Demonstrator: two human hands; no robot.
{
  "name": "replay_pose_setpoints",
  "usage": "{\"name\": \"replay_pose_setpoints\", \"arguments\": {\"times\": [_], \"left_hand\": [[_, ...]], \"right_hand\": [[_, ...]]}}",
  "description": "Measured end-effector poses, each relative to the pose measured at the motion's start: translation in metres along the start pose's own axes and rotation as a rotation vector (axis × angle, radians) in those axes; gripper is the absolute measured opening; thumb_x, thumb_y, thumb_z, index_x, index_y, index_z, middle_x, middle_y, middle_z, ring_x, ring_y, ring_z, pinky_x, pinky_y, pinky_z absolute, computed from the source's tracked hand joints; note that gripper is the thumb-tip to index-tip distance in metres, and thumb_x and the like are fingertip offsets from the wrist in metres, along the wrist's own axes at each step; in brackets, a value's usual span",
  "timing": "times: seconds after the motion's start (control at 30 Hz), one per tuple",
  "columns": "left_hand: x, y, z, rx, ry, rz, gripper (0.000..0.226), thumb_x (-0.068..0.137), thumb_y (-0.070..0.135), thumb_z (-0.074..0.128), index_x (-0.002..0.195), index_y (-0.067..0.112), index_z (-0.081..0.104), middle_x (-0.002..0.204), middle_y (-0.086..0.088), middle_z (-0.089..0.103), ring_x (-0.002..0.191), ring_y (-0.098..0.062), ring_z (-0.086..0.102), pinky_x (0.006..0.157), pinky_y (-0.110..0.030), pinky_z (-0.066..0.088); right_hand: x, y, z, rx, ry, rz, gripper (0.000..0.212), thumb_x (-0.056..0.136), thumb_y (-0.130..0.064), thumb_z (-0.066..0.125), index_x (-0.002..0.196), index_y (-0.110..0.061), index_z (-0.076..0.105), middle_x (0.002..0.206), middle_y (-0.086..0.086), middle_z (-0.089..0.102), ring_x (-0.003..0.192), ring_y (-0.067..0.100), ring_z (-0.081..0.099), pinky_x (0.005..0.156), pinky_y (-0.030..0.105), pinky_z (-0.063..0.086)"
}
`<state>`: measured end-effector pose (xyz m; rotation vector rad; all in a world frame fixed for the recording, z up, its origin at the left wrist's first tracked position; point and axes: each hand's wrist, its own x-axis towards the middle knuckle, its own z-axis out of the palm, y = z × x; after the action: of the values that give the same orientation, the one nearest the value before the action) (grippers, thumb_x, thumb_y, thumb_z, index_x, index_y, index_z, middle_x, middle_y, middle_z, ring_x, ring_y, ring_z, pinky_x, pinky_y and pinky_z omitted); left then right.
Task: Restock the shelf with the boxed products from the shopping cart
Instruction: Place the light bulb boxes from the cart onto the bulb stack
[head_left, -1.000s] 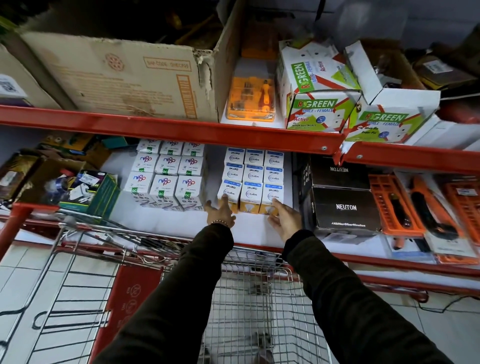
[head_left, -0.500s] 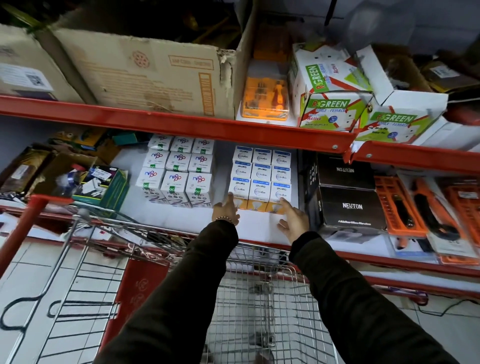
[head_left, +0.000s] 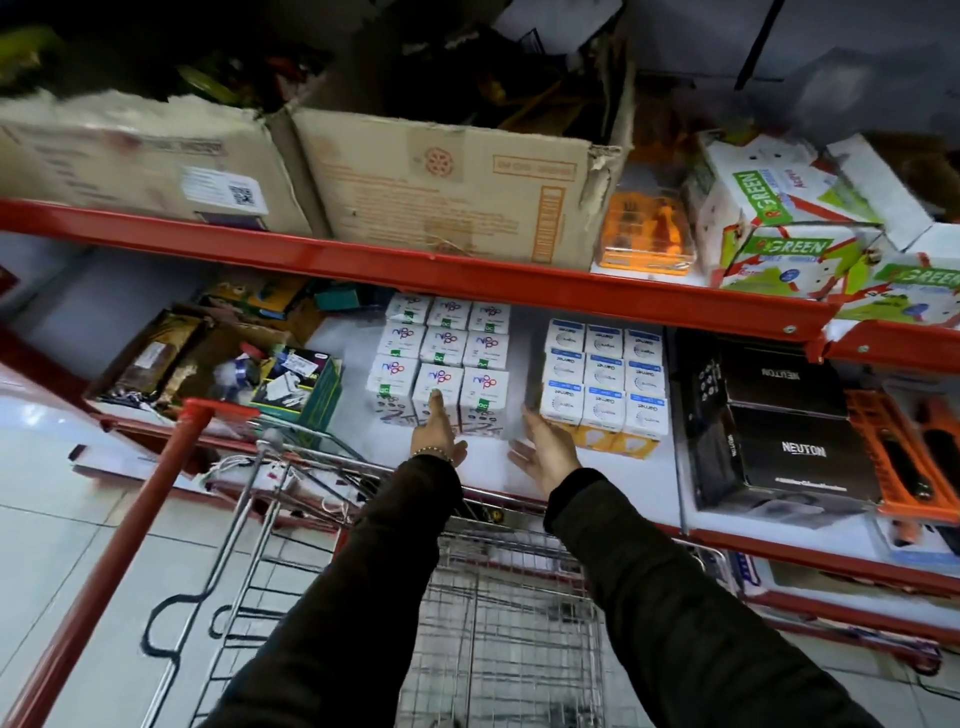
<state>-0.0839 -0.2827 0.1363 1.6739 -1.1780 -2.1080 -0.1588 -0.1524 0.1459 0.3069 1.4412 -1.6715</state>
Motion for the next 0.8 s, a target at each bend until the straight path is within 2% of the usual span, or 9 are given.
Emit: {"name": "replay_pose_setpoints", "arguments": {"times": [0.07, 0.13, 0.2, 0.3, 0.37, 0.43, 0.53, 0.7, 0.8], "left_hand": [[0.011, 0.004, -0.003, 0.037, -0.041, 0.013, 0.071, 0.095, 0.056, 0.045, 0.136, -0.001, 0.046, 0.110, -0.012, 0.053, 0.102, -0.027, 0.059, 0.091, -0.036, 0.051], [0.019, 0.004, -0.003, 0.044, -0.061, 0.024, 0.064, 0.097, 0.050, 0.046, 0.137, -0.001, 0.046, 0.109, -0.010, 0.053, 0.097, -0.022, 0.054, 0.089, -0.033, 0.048], [0.025, 0.005, -0.004, 0.066, -0.061, 0.035, 0.061, 0.098, 0.046, 0.046, 0.137, -0.003, 0.046, 0.107, -0.010, 0.053, 0.096, -0.022, 0.054, 0.087, -0.033, 0.048], [0.032, 0.007, -0.006, 0.077, -0.046, 0.053, 0.058, 0.099, 0.043, 0.046, 0.132, -0.005, 0.049, 0.106, -0.011, 0.053, 0.094, -0.022, 0.054, 0.088, -0.034, 0.049], [0.036, 0.008, -0.006, 0.085, -0.025, 0.048, 0.054, 0.097, 0.047, 0.047, 0.113, -0.003, 0.058, 0.104, -0.013, 0.057, 0.090, -0.024, 0.055, 0.084, -0.034, 0.050], [0.036, 0.008, -0.006, 0.086, 0.013, 0.019, 0.052, 0.093, 0.054, 0.050, 0.091, 0.002, 0.057, 0.099, -0.016, 0.061, 0.084, -0.028, 0.058, 0.071, -0.032, 0.051], [0.033, 0.008, -0.007, 0.078, 0.021, 0.001, 0.052, 0.091, 0.056, 0.051, 0.094, 0.004, 0.054, 0.099, -0.014, 0.060, 0.087, -0.033, 0.062, 0.061, -0.030, 0.050], [0.020, 0.000, -0.009, 0.098, -0.022, -0.002, 0.063, 0.094, 0.054, 0.048, 0.131, 0.004, 0.047, 0.117, -0.014, 0.055, 0.111, -0.037, 0.061, 0.073, -0.034, 0.052], [0.001, -0.010, -0.007, 0.072, -0.038, 0.040, 0.047, 0.097, 0.048, 0.047, 0.115, 0.005, 0.052, 0.107, -0.013, 0.054, 0.084, -0.029, 0.058, 0.060, -0.028, 0.045]], "right_hand": [[0.008, -0.003, 0.016, 0.008, -0.014, -0.011, 0.036, 0.093, -0.033, 0.064, 0.124, -0.014, 0.059, 0.142, 0.022, 0.050, 0.111, 0.030, 0.059, 0.103, 0.036, 0.047], [0.013, -0.004, 0.026, 0.028, 0.016, -0.012, 0.040, 0.094, -0.024, 0.065, 0.128, -0.005, 0.059, 0.147, 0.029, 0.041, 0.125, 0.041, 0.055, 0.109, 0.038, 0.044], [0.018, -0.002, 0.032, 0.018, 0.039, -0.016, 0.046, 0.094, -0.019, 0.065, 0.133, 0.002, 0.054, 0.146, 0.029, 0.043, 0.132, 0.041, 0.048, 0.110, 0.043, 0.043], [0.020, 0.002, 0.038, -0.002, 0.011, -0.014, 0.030, 0.094, -0.017, 0.064, 0.120, -0.003, 0.062, 0.126, 0.023, 0.063, 0.108, 0.029, 0.064, 0.102, 0.036, 0.048], [0.023, 0.004, 0.040, -0.014, 0.015, -0.019, 0.008, 0.093, -0.018, 0.066, 0.097, -0.011, 0.063, 0.102, 0.014, 0.066, 0.085, 0.019, 0.062, 0.089, 0.030, 0.052], [0.024, 0.005, 0.039, -0.057, 0.019, -0.043, 0.011, 0.093, -0.020, 0.066, 0.095, -0.011, 0.060, 0.098, 0.012, 0.062, 0.080, 0.017, 0.060, 0.086, 0.029, 0.052], [0.023, 0.006, 0.036, -0.137, 0.016, -0.073, 0.020, 0.091, -0.029, 0.068, 0.099, -0.012, 0.062, 0.110, 0.015, 0.067, 0.098, 0.025, 0.064, 0.097, 0.037, 0.050], [0.004, 0.008, 0.021, -0.182, 0.041, -0.105, 0.023, 0.090, -0.039, 0.067, 0.100, -0.020, 0.059, 0.135, 0.022, 0.053, 0.126, 0.036, 0.052, 0.105, 0.042, 0.045], [-0.008, 0.011, 0.000, -0.180, 0.066, -0.118, 0.034, 0.094, -0.035, 0.063, 0.120, -0.015, 0.054, 0.141, 0.025, 0.047, 0.128, 0.039, 0.049, 0.108, 0.044, 0.044]]}}
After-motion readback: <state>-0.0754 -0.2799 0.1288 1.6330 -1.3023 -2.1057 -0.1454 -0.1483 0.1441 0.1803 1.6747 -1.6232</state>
